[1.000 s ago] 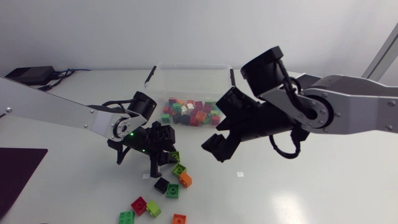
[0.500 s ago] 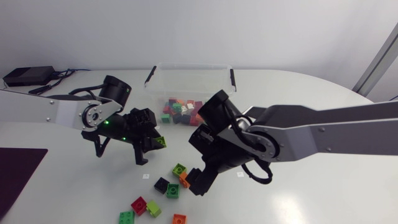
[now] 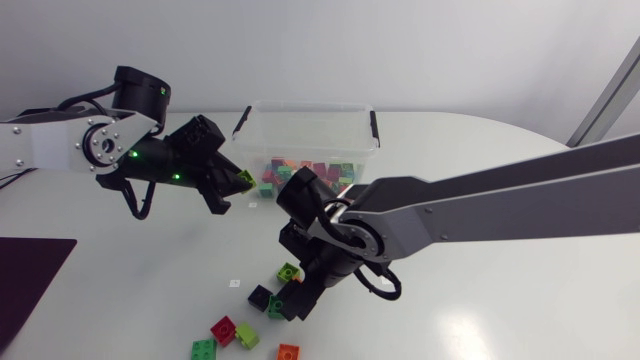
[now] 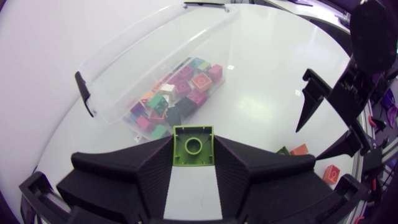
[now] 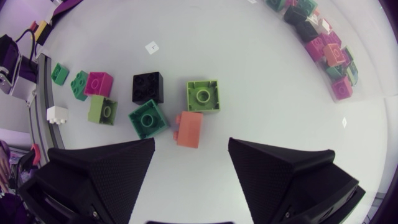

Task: Place the duplo bricks in the container

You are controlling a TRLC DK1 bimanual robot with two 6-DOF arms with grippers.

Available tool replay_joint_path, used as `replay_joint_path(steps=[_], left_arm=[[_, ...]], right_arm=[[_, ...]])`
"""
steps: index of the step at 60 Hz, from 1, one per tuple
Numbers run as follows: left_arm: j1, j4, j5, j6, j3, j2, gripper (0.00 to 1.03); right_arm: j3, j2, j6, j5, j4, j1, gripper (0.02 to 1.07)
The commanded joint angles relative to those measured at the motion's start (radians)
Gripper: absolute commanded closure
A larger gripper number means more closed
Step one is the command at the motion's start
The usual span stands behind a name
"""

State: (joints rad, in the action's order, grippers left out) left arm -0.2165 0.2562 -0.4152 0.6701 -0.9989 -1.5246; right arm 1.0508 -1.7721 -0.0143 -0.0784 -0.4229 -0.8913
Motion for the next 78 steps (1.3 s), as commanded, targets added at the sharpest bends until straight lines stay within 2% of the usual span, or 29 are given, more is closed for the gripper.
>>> replay_joint_path(steps=[1, 10, 14, 20, 25, 36, 40, 55, 65, 78], left_arm=[[0.011, -0.006, -0.011, -0.066, -0.043, 0.012, 0.85], [0.014, -0.052, -0.011, -0.138, -0.078, 0.012, 0.85], [0.017, -0.074, -0.011, -0.175, -0.096, 0.011, 0.85], [0.025, -0.084, -0.01, -0.205, -0.127, 0.0, 0.85], [0.028, -0.089, -0.01, -0.228, -0.15, -0.005, 0.85], [0.028, -0.118, -0.01, -0.28, -0.198, -0.025, 0.85], [0.025, -0.121, -0.01, -0.288, -0.224, -0.045, 0.85], [0.006, -0.127, -0.01, -0.314, -0.279, -0.091, 0.85], [0.002, -0.15, -0.004, -0.36, -0.333, -0.155, 0.85], [-0.011, -0.161, 0.009, -0.383, -0.383, -0.252, 0.84]], right_arm=[[0.034, -0.036, 0.04, 0.011, -0.02, -0.011, 0.3], [0.072, -0.082, 0.047, 0.02, -0.05, -0.012, 0.32], [0.083, -0.096, 0.048, 0.025, -0.053, -0.014, 0.44], [0.094, -0.11, 0.05, 0.025, -0.057, -0.014, 0.56], [0.1, -0.118, 0.051, 0.025, -0.057, -0.014, 0.62], [0.12, -0.144, 0.045, 0.026, -0.074, -0.017, 0.63], [0.121, -0.148, 0.039, 0.026, -0.077, -0.015, 0.71], [0.1, -0.138, 0.027, 0.016, -0.074, -0.012, 0.78], [0.061, -0.053, 0.022, 0.012, -0.083, -0.008, 0.78], [0.055, 0.096, 0.017, 0.014, -0.155, 0.017, 0.78]])
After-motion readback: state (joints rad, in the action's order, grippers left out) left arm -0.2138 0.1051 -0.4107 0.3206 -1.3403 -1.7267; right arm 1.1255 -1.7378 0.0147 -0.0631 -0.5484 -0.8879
